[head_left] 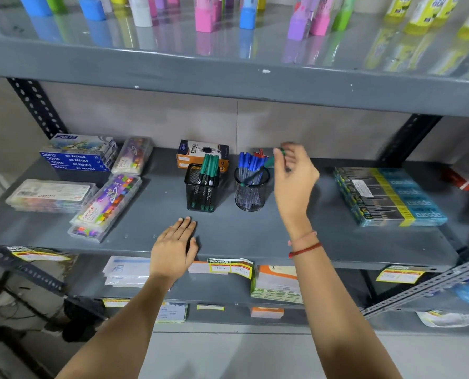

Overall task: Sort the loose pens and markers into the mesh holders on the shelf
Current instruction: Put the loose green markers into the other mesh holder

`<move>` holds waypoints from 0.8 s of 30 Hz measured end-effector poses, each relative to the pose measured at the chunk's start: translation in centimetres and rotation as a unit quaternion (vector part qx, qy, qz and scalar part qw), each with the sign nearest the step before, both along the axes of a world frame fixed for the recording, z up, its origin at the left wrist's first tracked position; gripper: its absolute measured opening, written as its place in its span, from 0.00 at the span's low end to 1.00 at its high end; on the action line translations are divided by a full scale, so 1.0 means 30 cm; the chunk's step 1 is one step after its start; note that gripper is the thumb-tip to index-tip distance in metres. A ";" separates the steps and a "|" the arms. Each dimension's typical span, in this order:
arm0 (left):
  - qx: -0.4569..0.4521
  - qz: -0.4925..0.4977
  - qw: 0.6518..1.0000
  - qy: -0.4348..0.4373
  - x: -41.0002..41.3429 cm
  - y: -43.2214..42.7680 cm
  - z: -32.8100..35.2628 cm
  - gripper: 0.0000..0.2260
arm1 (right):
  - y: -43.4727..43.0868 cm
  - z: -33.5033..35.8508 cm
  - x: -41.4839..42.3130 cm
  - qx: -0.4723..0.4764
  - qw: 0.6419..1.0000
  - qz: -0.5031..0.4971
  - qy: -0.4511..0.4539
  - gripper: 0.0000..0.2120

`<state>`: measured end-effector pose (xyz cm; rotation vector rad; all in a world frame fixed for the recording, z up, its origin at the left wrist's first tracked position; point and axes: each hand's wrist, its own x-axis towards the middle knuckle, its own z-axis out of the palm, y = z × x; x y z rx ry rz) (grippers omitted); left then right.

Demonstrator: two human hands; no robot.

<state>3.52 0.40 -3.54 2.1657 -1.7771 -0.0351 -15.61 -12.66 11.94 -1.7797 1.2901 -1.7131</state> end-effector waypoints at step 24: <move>-0.030 -0.013 0.999 -0.001 0.016 -0.010 -0.029 0.22 | -0.099 -0.209 0.300 0.098 0.928 0.142 0.329 0.25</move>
